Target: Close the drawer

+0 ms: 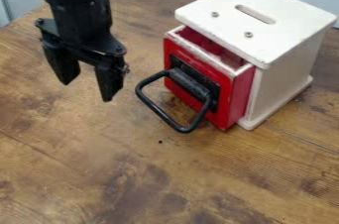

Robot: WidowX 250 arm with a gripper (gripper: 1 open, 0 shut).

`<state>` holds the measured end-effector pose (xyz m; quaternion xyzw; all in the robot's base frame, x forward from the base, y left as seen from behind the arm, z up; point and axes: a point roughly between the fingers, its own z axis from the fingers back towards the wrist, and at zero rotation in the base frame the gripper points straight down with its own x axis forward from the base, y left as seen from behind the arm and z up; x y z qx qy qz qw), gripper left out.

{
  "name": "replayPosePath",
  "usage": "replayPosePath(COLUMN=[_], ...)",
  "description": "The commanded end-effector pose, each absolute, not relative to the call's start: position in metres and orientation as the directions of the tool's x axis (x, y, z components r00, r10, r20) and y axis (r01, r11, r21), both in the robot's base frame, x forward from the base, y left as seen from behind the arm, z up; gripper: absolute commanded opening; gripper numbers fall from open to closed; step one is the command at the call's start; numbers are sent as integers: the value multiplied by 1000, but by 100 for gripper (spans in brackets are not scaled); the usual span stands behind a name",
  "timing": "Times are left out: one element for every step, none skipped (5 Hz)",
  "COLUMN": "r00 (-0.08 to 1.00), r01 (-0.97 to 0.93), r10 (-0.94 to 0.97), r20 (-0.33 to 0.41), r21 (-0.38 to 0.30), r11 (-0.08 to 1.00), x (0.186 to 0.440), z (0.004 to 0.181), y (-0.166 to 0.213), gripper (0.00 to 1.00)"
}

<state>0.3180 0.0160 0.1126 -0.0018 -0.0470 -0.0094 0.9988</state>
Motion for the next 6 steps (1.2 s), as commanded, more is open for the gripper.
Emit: replayPosePath(r00=[987, 981, 982, 986, 984, 988], r01=[-52, -116, -108, -14, 47, -30], r10=[51, 114, 106, 15, -46, 30], r20=[154, 155, 155, 168, 171, 151], r21=[2, 3, -1, -7, -1, 0], r11=[999, 993, 994, 1000, 999, 1000], x=[318, 307, 306, 314, 322, 318], z=[121, 121, 125, 135, 141, 136], y=[22, 16, 10, 9, 10, 1], gripper=[100, 100, 100, 100, 100, 100])
